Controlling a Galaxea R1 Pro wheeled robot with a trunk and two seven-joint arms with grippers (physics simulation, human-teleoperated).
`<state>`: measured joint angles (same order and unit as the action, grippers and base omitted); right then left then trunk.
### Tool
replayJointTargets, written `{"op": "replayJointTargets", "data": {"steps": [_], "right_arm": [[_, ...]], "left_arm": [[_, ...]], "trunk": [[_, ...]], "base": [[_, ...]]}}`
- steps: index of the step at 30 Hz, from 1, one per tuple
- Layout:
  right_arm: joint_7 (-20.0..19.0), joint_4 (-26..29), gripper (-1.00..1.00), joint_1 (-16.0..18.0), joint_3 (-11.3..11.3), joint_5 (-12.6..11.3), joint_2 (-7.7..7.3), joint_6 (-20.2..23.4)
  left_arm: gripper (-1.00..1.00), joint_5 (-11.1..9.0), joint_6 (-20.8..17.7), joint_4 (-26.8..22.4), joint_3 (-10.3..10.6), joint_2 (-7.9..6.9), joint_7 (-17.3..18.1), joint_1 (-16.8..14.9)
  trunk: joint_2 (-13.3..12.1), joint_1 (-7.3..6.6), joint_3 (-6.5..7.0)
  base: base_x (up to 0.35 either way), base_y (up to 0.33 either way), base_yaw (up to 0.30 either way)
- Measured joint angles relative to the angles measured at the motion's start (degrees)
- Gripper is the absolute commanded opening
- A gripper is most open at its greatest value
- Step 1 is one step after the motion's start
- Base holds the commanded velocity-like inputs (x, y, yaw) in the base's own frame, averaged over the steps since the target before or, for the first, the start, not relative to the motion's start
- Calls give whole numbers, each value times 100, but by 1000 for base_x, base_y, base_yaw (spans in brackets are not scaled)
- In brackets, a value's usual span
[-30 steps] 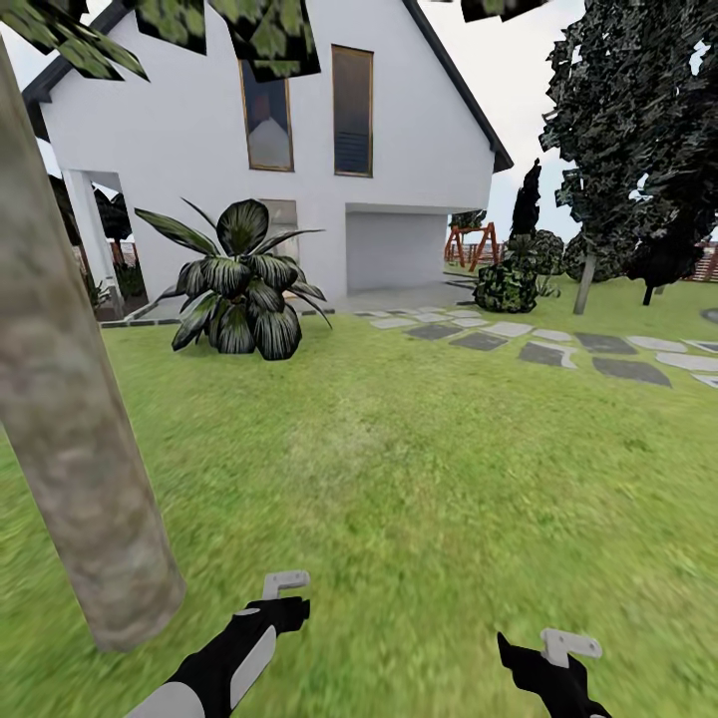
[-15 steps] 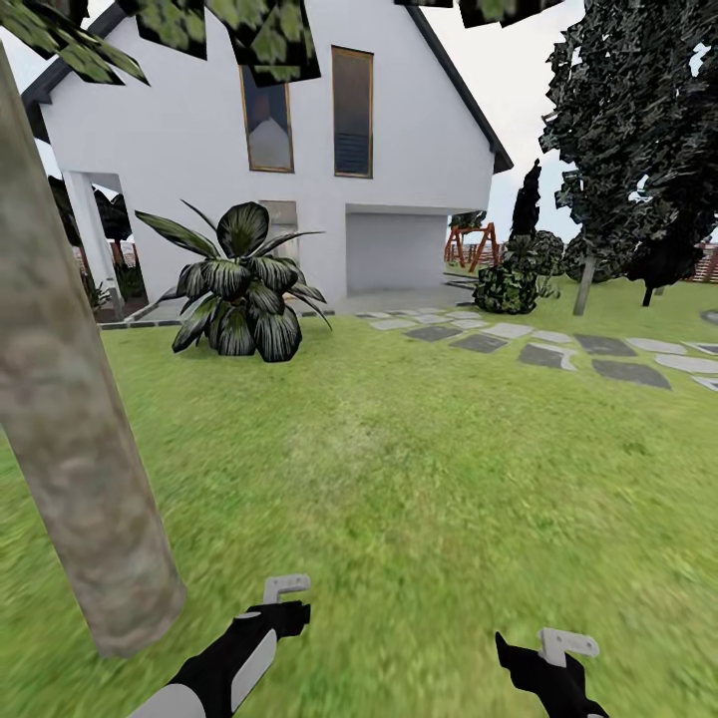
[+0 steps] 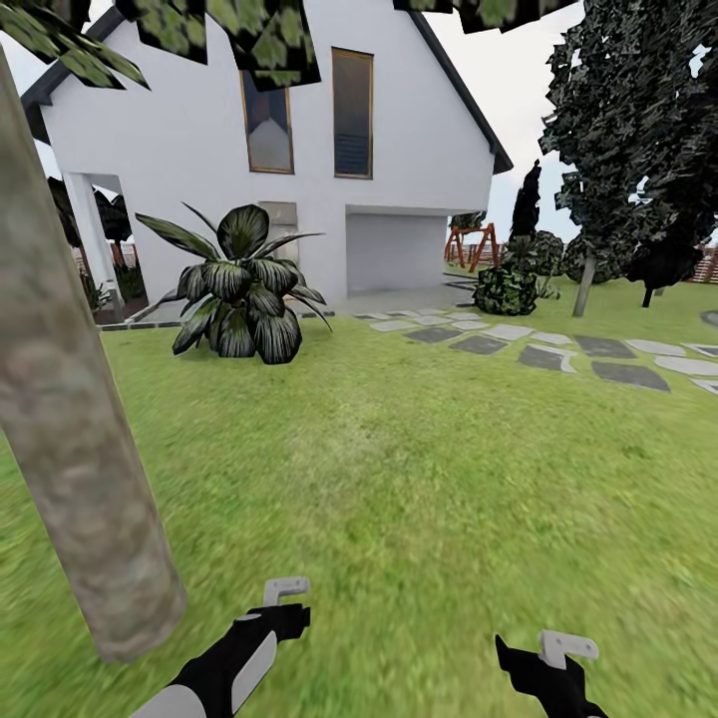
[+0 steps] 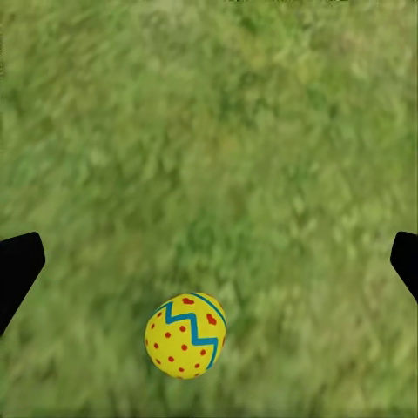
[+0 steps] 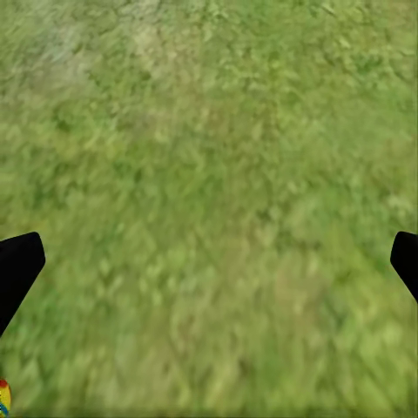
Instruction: Take the three Easter eggs out of the wicker basket on the lawn in the garden, then place them on the lawn next to a single tree (choose any tree) so that all three eggs are next to the same tree and none are left in the basket.
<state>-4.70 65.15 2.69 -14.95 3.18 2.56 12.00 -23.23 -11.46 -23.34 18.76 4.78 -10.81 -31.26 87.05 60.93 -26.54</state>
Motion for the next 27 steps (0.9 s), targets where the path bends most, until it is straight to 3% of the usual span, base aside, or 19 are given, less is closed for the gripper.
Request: {"op": "replayJointTargets", "data": {"steps": [27], "right_arm": [[0,-21,100,0,10,0,0,2]], "left_arm": [[100,34,29,8,0,21,-4,0]], "trunk": [[-1083,-593,485]], "base": [[0,0,0]]}}
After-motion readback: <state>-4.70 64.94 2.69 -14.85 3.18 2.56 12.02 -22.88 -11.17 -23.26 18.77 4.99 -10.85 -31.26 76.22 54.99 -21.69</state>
